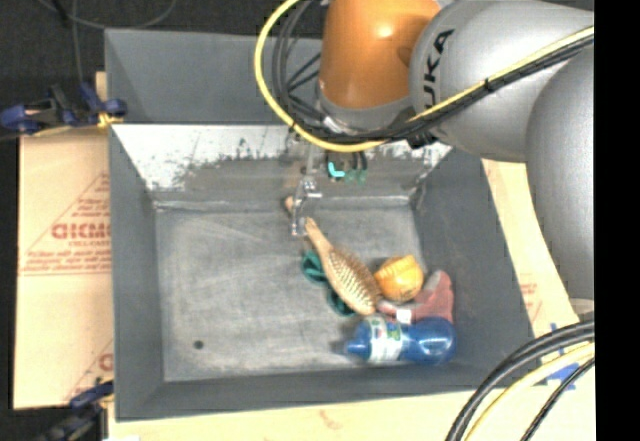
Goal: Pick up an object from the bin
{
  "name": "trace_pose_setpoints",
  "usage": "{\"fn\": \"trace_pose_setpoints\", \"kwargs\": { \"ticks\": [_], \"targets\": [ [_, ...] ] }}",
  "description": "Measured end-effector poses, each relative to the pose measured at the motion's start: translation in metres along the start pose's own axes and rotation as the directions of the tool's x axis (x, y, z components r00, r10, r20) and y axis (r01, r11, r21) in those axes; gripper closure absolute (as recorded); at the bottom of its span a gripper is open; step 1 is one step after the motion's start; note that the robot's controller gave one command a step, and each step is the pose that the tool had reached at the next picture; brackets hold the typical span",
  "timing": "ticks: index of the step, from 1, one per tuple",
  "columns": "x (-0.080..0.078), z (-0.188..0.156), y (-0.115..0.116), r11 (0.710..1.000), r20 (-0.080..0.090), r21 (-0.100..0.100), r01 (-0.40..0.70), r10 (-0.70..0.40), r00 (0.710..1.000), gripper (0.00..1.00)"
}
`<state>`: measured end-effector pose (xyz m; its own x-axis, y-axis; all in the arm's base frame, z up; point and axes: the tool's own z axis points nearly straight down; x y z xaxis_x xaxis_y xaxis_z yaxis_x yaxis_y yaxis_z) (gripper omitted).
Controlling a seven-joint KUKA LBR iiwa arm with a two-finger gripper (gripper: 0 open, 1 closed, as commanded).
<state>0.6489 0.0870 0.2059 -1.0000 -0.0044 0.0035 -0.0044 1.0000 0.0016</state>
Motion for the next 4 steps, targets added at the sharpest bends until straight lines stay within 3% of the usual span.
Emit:
{"fn": "trace_pose_setpoints", "kwargs": {
  "ticks": [1, 2, 3, 4],
  "targets": [
    [-0.002, -0.005, 0.000, 1.000, 0.008, -0.001, -0.001, 0.001, 1.000, 0.00],
    [0.022, 0.034, -0.044, 1.000, 0.011, -0.002, -0.027, 0.027, 1.000, 0.00],
    [0.023, 0.044, -0.068, 0.995, 0.002, 0.004, 0.102, -0.102, 0.995, 0.00],
    [0.023, 0.075, -0.074, 0.997, 0.012, 0.001, 0.083, -0.083, 0.996, 0.00]
  ]
}}
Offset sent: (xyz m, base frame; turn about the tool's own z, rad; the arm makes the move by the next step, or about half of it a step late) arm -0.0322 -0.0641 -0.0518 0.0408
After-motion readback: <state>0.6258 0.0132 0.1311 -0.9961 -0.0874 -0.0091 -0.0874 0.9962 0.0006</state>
